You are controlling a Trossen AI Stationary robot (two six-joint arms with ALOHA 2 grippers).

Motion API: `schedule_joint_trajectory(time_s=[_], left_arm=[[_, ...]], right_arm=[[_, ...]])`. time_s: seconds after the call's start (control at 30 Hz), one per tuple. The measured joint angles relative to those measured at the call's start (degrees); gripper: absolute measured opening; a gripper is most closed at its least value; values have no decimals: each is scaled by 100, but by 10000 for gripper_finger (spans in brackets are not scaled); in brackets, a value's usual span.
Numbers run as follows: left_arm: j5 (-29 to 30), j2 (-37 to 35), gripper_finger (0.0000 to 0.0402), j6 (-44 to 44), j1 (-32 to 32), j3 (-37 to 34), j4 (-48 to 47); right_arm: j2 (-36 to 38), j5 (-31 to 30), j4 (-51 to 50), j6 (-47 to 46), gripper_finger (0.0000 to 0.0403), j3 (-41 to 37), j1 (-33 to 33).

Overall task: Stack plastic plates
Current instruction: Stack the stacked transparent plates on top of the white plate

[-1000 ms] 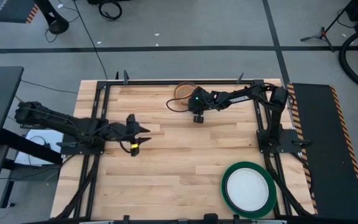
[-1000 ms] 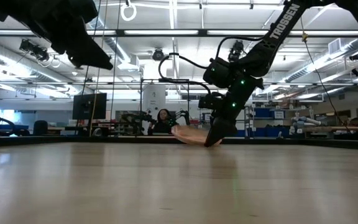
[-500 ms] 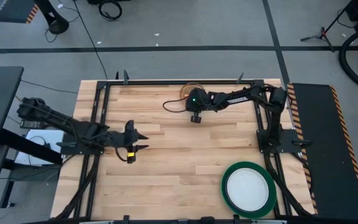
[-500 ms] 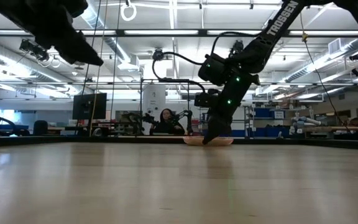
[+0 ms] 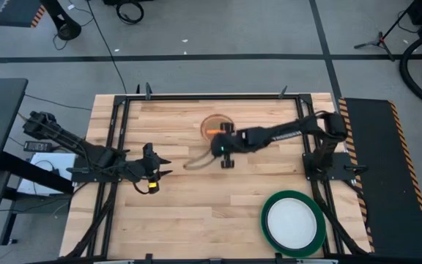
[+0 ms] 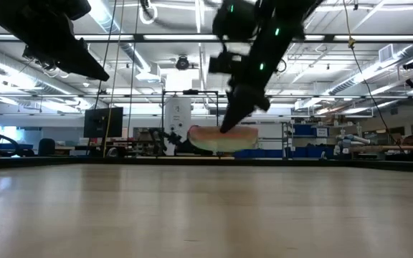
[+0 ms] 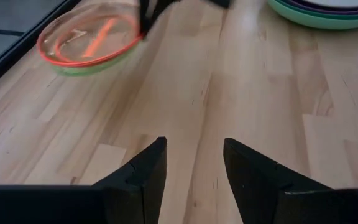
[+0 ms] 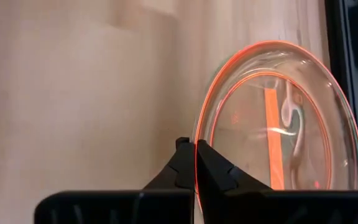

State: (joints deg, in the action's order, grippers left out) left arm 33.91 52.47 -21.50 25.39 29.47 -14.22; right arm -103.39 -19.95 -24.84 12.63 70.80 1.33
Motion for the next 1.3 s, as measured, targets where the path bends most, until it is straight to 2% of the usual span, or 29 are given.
schedule_joint_trajectory(time_s=[0.27, 0.5, 0.63, 0.9, 1.0, 1.3], left_arm=[[49, 1, 166, -37, 0, 0, 83], [84, 0, 166, 10, 0, 0, 429], [81, 1, 166, 27, 0, 0, 570], [79, 1, 166, 159, 0, 0, 786], [79, 1, 166, 162, 0, 0, 788], [77, 1, 166, 162, 0, 0, 839]], right_arm=[[205, -151, -859, -836, 6, 519, -1252], [205, -149, -1133, -1647, 6, 608, -1859], [122, -114, -1107, -1927, 6, 585, -2002], [-567, 760, -1029, -2019, 6, 193, -1959], [-877, 848, -1072, -1966, 10, 173, -1934], [-1008, 761, -1075, -1820, 65, 182, -1916]])
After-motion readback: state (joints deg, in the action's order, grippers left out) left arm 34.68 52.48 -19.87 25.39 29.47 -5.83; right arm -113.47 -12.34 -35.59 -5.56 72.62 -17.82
